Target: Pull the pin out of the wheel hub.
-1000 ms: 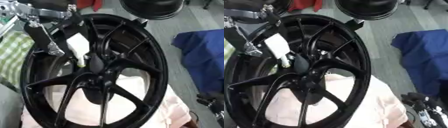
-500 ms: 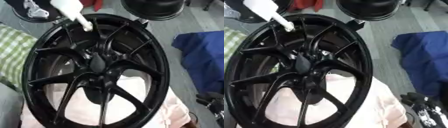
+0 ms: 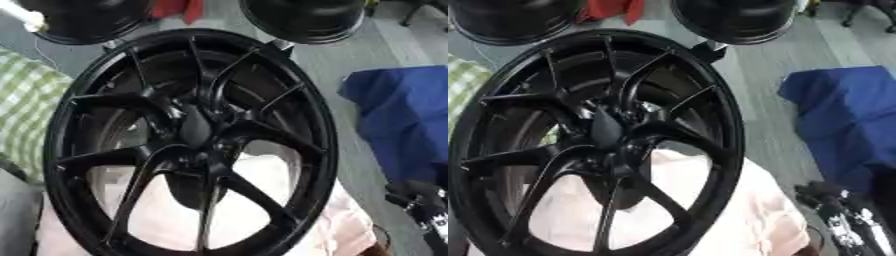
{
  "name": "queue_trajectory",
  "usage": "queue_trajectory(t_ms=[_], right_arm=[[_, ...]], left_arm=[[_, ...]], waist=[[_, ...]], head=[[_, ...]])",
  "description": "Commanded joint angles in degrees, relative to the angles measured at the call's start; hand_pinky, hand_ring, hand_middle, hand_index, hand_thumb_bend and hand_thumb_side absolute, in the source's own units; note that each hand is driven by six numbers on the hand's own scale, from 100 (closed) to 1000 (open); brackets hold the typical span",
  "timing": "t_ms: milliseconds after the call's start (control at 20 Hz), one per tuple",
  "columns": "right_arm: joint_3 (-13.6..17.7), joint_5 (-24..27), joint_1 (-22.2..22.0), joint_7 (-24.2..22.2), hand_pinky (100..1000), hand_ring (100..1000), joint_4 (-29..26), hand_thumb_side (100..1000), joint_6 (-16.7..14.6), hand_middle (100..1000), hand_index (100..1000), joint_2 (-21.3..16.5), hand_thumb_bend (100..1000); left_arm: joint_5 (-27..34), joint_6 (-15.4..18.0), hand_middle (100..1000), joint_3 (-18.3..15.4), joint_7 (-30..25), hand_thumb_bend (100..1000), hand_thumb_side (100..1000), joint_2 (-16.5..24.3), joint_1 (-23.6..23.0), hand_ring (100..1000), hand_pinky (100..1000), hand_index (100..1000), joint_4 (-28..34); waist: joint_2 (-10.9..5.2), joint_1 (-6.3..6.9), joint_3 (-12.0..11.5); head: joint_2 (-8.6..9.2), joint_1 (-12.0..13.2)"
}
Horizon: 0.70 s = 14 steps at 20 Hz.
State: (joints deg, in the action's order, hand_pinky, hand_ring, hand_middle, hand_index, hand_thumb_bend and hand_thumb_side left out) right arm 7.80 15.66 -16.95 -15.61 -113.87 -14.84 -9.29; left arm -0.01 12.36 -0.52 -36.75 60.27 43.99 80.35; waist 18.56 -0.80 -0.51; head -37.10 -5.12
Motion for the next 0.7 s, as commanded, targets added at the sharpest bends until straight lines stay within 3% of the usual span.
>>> queue_trajectory(t_ms=[50,150,200,300,400,500,700], right_arm=[[0.6,1.4,-0.5,-0.2,832,819,-0.7,534,-0.5,652,756,-0.4,100],[0.7,1.9,-0.7,-0.4,832,819,-0.7,535,-0.6,652,756,-0.4,100],[0.7,2.1,-0.7,-0.5,833,819,-0.7,536,-0.5,652,756,-0.5,100],[0.7,2.5,-0.9,-0.6,833,819,-0.7,535,-0.6,652,756,-0.5,100],[0.8,2.8,-1.1,-0.7,833,820,-0.7,533,-0.9,653,756,-0.6,100],[0.9,3.1,-1.4,-0.8,833,820,-0.7,533,-1.2,653,756,-0.6,100],[1.0,3.3,-1.7,-0.9,833,820,-0.7,532,-1.7,653,756,-0.4,100]], left_arm=[[-0.2,-0.5,665,-2.2,-2.0,458,211,3.7,-2.2,764,925,900,-0.6],[-1.0,-0.5,743,-2.4,-3.7,548,459,3.9,-4.1,816,946,945,-1.1],[-1.9,-0.6,745,-2.4,-4.4,526,539,3.9,-5.0,815,945,947,-1.3],[-3.0,-1.0,743,-2.6,-5.0,484,616,3.7,-5.8,808,940,932,-1.7],[-2.9,-1.3,720,-3.0,-4.6,393,608,3.6,-6.1,787,919,897,-1.6],[-3.0,-2.4,654,-3.7,-1.9,281,538,3.5,-6.2,745,898,849,-1.1],[4.0,-4.1,562,-5.5,9.8,133,472,2.4,-7.5,653,885,821,3.1]], waist=[[-1.62,0.01,-0.2],[-1.79,-0.15,-0.3],[-1.89,-0.23,-0.3],[-2.09,-0.37,-0.3],[-2.29,-0.47,-0.3],[-2.47,-0.56,-0.4],[-2.51,-0.92,-0.5]], head=[[0.62,-0.1],[0.70,-0.1],[0.71,-0.1],[0.72,0.0],[0.68,0.0],[0.61,0.1],[0.57,0.0]])
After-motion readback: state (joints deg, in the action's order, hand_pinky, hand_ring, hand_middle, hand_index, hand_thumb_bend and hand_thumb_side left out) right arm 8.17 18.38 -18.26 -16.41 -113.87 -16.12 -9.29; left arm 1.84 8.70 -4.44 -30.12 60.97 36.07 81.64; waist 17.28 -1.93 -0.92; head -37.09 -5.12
